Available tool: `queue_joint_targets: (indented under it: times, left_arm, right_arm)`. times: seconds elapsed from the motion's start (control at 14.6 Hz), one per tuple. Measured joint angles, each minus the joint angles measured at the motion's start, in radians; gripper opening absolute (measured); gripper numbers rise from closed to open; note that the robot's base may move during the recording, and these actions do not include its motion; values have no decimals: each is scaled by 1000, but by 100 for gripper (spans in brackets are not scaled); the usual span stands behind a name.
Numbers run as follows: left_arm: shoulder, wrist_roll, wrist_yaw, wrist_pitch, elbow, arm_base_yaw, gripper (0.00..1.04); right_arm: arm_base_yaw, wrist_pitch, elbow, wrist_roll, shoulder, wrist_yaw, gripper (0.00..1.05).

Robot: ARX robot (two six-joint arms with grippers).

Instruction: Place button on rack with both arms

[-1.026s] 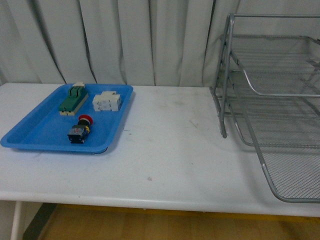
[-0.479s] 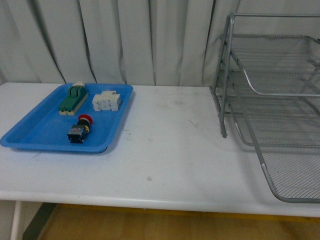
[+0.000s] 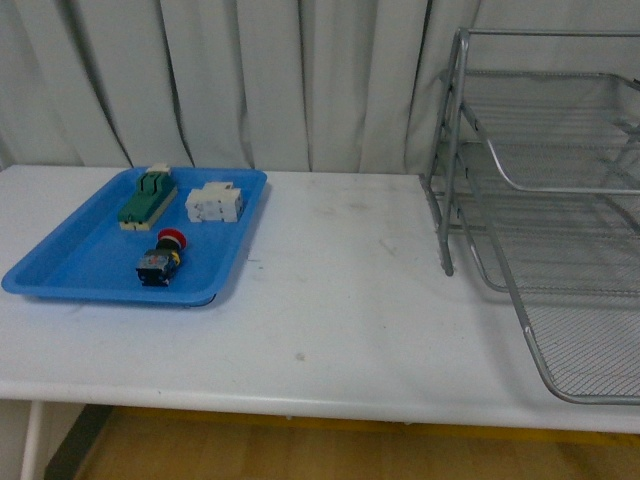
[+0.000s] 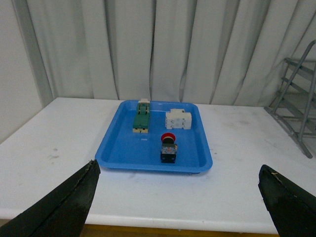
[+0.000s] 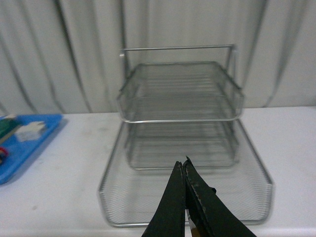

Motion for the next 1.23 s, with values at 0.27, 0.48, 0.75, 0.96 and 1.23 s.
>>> queue_joint_targets:
  times: [0.27, 0.48, 0.75, 0.96, 1.23]
  left_arm:
    - [0, 0, 0, 0, 0, 0, 98]
    - [0, 0, 0, 0, 0, 0, 98]
    - [0, 0, 0, 0, 0, 0, 98]
    - [0, 0, 0, 0, 0, 0, 98]
    - [0, 0, 0, 0, 0, 0, 98]
  right_arm:
    - [82, 3, -41, -24, -29, 64, 2]
    - [82, 10, -79, -24, -72, 64, 2]
    - [82, 6, -86, -25, -74, 64, 2]
    - [82, 6, -86, -26, -74, 64, 38]
    - [82, 6, -86, -26, -74, 64, 90]
